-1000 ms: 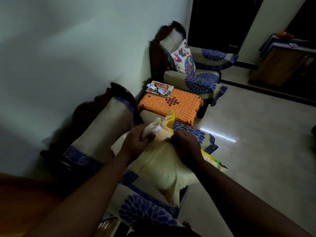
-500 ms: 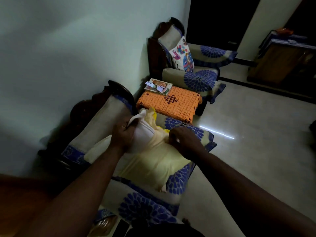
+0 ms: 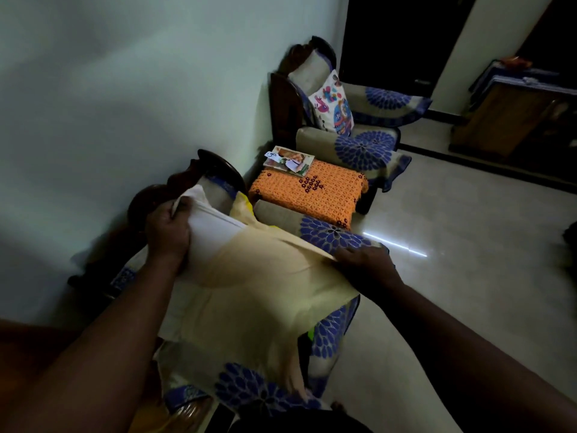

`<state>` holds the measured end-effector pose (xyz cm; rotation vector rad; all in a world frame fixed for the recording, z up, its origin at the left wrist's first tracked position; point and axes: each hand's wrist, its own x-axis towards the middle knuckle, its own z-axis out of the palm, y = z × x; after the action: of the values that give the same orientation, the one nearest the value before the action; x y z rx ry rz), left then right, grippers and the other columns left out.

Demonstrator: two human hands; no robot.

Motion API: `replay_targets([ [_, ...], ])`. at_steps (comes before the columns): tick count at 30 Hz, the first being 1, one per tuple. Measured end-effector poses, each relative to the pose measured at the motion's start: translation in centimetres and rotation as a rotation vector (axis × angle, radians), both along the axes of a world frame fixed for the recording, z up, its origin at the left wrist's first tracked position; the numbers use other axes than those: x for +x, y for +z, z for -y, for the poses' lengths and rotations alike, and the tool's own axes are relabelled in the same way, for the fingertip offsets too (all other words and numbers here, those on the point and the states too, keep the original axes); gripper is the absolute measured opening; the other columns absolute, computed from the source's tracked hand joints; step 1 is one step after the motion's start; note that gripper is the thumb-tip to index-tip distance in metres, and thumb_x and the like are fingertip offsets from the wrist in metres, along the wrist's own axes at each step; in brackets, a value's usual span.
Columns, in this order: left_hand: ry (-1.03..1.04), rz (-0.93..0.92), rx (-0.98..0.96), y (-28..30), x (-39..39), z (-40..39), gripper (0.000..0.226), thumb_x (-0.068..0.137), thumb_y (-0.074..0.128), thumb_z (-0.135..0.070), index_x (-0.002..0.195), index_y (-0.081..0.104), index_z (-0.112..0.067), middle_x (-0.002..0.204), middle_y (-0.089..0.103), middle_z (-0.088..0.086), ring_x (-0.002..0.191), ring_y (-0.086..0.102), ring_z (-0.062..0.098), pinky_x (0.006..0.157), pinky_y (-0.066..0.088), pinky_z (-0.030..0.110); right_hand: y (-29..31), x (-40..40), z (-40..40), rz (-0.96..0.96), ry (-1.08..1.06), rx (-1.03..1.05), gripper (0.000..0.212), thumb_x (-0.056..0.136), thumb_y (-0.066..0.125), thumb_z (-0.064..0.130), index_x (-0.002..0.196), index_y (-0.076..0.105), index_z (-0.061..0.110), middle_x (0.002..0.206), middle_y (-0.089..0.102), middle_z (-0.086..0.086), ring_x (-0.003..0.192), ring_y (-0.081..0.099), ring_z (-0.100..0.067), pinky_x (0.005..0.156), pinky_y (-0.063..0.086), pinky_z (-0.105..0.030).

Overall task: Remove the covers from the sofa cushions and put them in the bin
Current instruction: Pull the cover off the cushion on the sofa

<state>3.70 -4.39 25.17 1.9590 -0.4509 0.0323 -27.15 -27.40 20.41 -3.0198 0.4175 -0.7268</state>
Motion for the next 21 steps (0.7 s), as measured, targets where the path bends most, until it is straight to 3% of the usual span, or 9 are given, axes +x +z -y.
replay_targets([
  [2,-0.04,0.012,-0.022,0.9,-0.8,0.2,0.033,0.102,0.057,-0.027,0.108,0.071,0.002,0.105,0.067,0.01,0.081,0.055,-0.01,0.08,0.038,0.005,-0.5,0.1,-0.6,-0.017,-0.055,0.117,0.037,0.096,0.037,0.037,0.08,0.065,0.018,0.063,0.061,-0.001,0.05,0.061,-0.022,0.046,0.042,-0.03],
  [4,-0.058,0.003,-0.049,1.3,-1.4,0.6,0.027,0.104,0.055,-0.021,0.115,0.069,-0.001,0.106,0.062,0.004,0.08,0.053,-0.023,0.076,0.032,-0.005,-1.2,0.5,-0.8,-0.063,-0.198,0.425,0.028,0.1,0.048,0.037,0.097,0.068,0.018,0.085,0.068,-0.004,0.076,0.065,-0.023,0.066,0.051,-0.037],
  [6,-0.065,-0.078,-0.123,1.6,-1.6,1.0,0.026,0.104,0.053,-0.028,0.116,0.069,-0.011,0.107,0.064,-0.002,0.083,0.058,-0.013,0.08,0.041,0.001,-2.2,0.6,-0.8,0.022,-0.318,0.862,0.033,0.094,0.064,0.042,0.117,0.062,0.018,0.106,0.065,-0.001,0.097,0.06,-0.02,0.083,0.051,-0.039],
  [8,-0.081,-0.155,-0.196,1.5,-1.7,1.4,0.024,0.104,0.052,-0.035,0.113,0.069,-0.021,0.103,0.068,-0.011,0.087,0.062,-0.004,0.081,0.049,0.012,-3.3,0.7,-1.2,0.083,-0.376,1.108,0.045,0.086,0.072,0.052,0.117,0.058,0.022,0.107,0.067,0.004,0.099,0.064,-0.018,0.086,0.056,-0.042],
  [11,-0.035,-0.172,-0.205,1.6,-1.5,1.3,0.024,0.104,0.052,-0.034,0.114,0.069,-0.019,0.103,0.068,-0.012,0.091,0.062,-0.002,0.08,0.048,0.012,-3.5,0.4,-1.0,0.092,-0.415,1.157,0.005,0.094,0.068,0.024,0.099,0.067,0.026,0.089,0.071,-0.001,0.078,0.07,-0.017,0.067,0.059,-0.027],
  [13,0.006,-0.114,-0.145,1.4,-0.6,0.6,0.03,0.104,0.054,-0.03,0.12,0.068,-0.008,0.115,0.067,0.001,0.104,0.061,0.012,0.09,0.047,0.019,-3.7,-0.6,0.9,0.095,-0.528,0.997,0.022,0.093,0.06,0.018,0.089,0.064,0.039,0.081,0.066,-0.005,0.069,0.064,-0.018,0.057,0.052,-0.027],
  [15,0.037,-0.099,-0.051,0.5,0.1,-0.4,0.037,0.103,0.055,-0.031,0.126,0.066,-0.004,0.121,0.061,0.0,0.116,0.055,0.015,0.095,0.042,0.022,-4.3,-1.7,3.0,-0.017,-0.58,0.855,0.024,0.082,0.054,0.027,0.085,0.061,0.05,0.083,0.066,-0.003,0.078,0.063,-0.02,0.066,0.053,-0.035],
  [17,0.107,-0.134,-0.005,-0.8,-0.5,-1.0,0.038,0.103,0.055,-0.032,0.125,0.066,-0.002,0.116,0.058,-0.002,0.115,0.054,0.015,0.092,0.038,0.02,-4.9,-1.9,3.6,-0.058,-0.594,0.834,0.023,0.075,0.05,0.028,0.084,0.063,0.045,0.083,0.069,-0.001,0.079,0.065,-0.02,0.069,0.054,-0.036],
  [21,0.164,-0.253,-0.066,-2.3,-2.5,-0.6,0.036,0.101,0.057,-0.033,0.117,0.068,-0.003,0.107,0.062,0.002,0.1,0.057,0.016,0.09,0.047,0.032,-3.4,-0.9,3.2,0.069,-0.734,0.921,0.017,0.08,0.054,0.017,0.081,0.068,0.028,0.073,0.072,0.0,0.06,0.068,-0.016,0.05,0.05,-0.027],
])
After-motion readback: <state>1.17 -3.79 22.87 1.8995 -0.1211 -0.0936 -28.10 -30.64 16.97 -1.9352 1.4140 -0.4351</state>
